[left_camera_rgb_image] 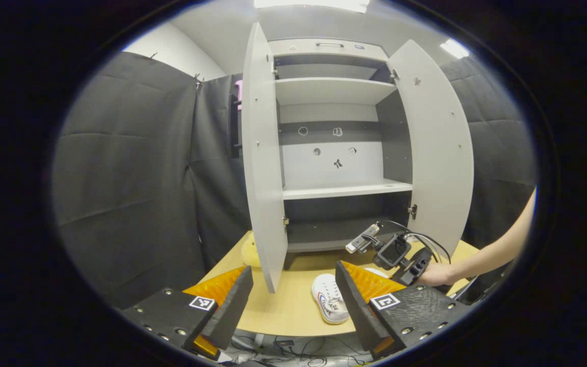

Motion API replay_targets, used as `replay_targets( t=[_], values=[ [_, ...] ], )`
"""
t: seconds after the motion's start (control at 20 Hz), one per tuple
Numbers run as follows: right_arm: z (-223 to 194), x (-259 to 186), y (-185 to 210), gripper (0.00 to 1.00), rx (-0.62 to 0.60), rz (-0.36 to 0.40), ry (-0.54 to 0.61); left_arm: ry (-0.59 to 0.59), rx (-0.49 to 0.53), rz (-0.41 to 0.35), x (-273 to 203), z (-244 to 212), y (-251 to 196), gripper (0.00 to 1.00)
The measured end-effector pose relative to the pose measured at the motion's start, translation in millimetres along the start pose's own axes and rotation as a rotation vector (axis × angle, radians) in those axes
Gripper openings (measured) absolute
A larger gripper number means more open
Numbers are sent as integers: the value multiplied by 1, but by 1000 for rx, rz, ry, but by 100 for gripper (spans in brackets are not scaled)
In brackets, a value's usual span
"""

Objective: Grab one shoe with the right hand and put it into the shoe cabinet, grab the other shoe with the left hand and put it into the shoe cabinet; then close the right door with the right hand and the left door with the left hand.

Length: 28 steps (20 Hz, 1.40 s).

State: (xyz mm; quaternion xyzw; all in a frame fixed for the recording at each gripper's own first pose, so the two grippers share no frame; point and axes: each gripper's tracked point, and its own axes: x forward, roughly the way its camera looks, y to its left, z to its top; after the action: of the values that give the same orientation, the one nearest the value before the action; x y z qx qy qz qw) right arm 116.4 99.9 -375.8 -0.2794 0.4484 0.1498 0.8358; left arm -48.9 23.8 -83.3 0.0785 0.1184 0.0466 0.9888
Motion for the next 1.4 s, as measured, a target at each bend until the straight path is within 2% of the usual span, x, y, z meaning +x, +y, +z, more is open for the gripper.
replay_targets(
  t=[0.05, 0.1, 0.15, 0.2, 0.3, 0.4, 0.6, 0.65, 0.75, 0.95, 1.0, 1.25, 1.4],
  values=[
    [-2, 2, 1, 38, 7, 3, 12, -3, 4, 0, 0, 1, 0, 94],
    [1, 0, 8, 41, 14, 66, 12, -5, 6, -1, 0, 2, 0, 94],
    [-1, 2, 13, 41, 98, 88, 32, -6, 8, -2, 1, 2, 1, 94],
    [-3, 7, 17, 9, 175, 116, 38, -6, 8, -3, 0, 2, 1, 94],
    [-2, 2, 16, 6, 241, 142, 19, -5, 8, 1, 0, 1, 2, 94],
    [-3, 4, 14, 2, 217, 155, 7, -4, -4, 1, -1, 0, 3, 94],
    [2, -8, 11, 2, 279, 116, -39, -6, 6, -1, -1, 2, 5, 94],
    [4, -18, 10, 0, 301, 123, -61, -17, 13, -2, -1, 5, 5, 94],
    [12, -39, 7, 2, 340, 144, -102, -34, 14, -17, -2, 9, 1, 94],
    [29, -83, -4, 2, 335, 115, -215, -44, -4, -42, -1, 8, -3, 94],
    [37, -98, -7, 0, 339, 116, -248, -50, -9, -52, -1, 8, -4, 94],
    [84, -176, -32, 2, 379, 104, -417, -50, 5, -104, 2, 9, -10, 94],
    [126, -223, -57, 2, 421, 109, -525, -58, 13, -140, 7, 19, -20, 94]
  ],
)
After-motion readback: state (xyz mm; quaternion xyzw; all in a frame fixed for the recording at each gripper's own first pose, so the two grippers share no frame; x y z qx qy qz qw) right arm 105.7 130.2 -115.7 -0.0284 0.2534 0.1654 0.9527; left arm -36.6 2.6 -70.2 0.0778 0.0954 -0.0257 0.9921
